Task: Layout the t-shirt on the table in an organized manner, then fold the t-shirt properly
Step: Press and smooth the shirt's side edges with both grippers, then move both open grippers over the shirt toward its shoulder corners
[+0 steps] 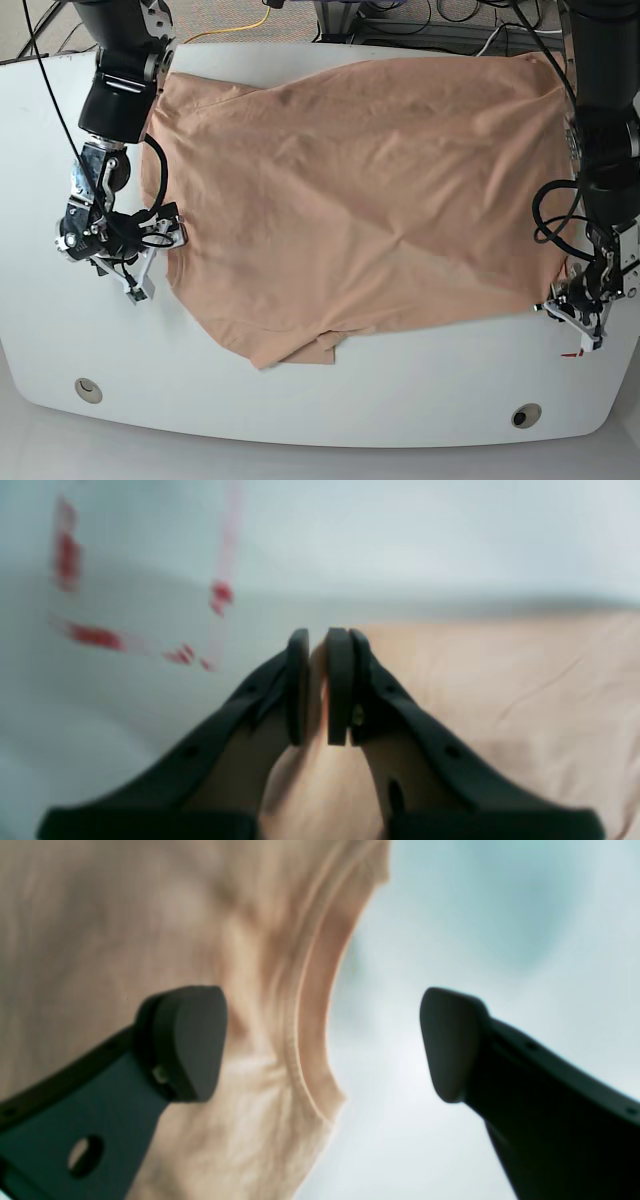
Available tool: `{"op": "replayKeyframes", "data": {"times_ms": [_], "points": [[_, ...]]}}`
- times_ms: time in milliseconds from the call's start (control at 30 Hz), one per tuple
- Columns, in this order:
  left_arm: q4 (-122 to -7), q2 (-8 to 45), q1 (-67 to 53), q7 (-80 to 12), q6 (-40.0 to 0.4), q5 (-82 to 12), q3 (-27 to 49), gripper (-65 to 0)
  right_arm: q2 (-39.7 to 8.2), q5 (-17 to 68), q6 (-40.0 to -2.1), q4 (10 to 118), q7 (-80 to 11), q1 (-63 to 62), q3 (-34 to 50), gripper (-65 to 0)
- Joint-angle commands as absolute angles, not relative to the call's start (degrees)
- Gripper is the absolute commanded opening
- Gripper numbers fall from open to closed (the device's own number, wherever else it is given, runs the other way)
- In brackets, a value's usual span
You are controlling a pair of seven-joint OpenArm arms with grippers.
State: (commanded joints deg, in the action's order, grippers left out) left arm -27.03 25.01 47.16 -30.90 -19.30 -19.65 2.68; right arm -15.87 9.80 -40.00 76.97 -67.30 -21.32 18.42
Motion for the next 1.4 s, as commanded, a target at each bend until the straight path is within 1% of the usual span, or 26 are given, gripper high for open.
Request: {"op": "replayKeyframes", "data": {"times_ms": [100, 233, 333, 400, 567, 667, 767, 900, 967, 1067, 1133, 1200, 1267, 1400], "points": [[-27.38, 25.98, 47.52, -31.60, -19.47, -18.42, 1.27, -55.4, -15.87, 9.80, -40.00, 76.97, -67.30, -21.23, 18.42, -6.7], [-29.67, 26.07, 47.60, -31.87, -19.47, -17.01, 0.92, -48.5, -15.87, 9.89, -40.00, 76.97, -67.30, -21.23, 18.42, -6.7], [-31.52, 26.24, 47.60, -32.22, -19.47, -16.92, 0.92, -41.8, -15.87, 9.89, -40.00, 76.97, -67.30, -21.23, 18.42, -6.7], [-32.84, 26.42, 47.60, -34.07, -19.47, -16.92, 1.01, -38.6, -15.87, 9.89, -40.00, 76.97, -67.30, -21.23, 18.42, -6.7], [-38.29, 28.26, 46.11, -40.22, -19.56, -17.19, 1.19, -35.1, -15.87, 9.89, -40.00, 76.97, -67.30, -21.32, 18.42, -6.7], [-42.59, 28.26, 42.77, -42.95, -19.56, -17.27, 1.36, -35.3, -15.87, 9.89, -40.00, 76.97, -67.30, -21.41, 18.42, -6.7], [-49.27, 28.26, 37.67, -46.64, -19.82, -17.27, 4.88, -35.3, -15.87, 9.89, -40.00, 76.97, -67.30, -21.41, 18.42, -6.7], [-56.48, 27.91, 31.52, -48.48, -22.81, -17.01, 8.31, -35.7, -15.78, 9.89, -40.00, 76.97, -67.30, -21.32, 18.42, -6.7], [-58.68, 27.82, 29.14, -48.48, -22.81, -16.92, 8.40, -35.7, -15.78, 9.89, -40.00, 76.97, -67.30, -21.32, 18.42, -6.7], [-58.51, 27.82, 27.47, -48.40, -22.11, -16.92, 8.40, -36.3, -15.78, 9.89, -40.00, 76.97, -67.30, -21.32, 18.42, -6.7], [-58.42, 27.74, 26.68, -48.04, -22.11, -16.92, 8.40, -38.9, -15.78, 9.89, -40.00, 76.97, -67.30, -21.23, 18.42, -6.7], [-58.42, 27.38, 25.63, -46.37, -22.11, -16.92, 8.40, -44.2, -15.78, 9.89, -40.00, 76.97, -67.30, -21.23, 18.42, -6.7], [-56.75, 26.33, 25.36, -44.97, -22.11, -16.75, 8.40, -47.8, -15.78, 9.89, -40.00, 76.97, -67.30, -21.23, 18.42, -6.7], [-49.98, 25.71, 26.24, -42.33, -22.11, -14.64, 8.31, -49.2, -15.78, 9.89, -40.00, 76.97, -67.30, -21.23, 18.42, -6.7]]}}
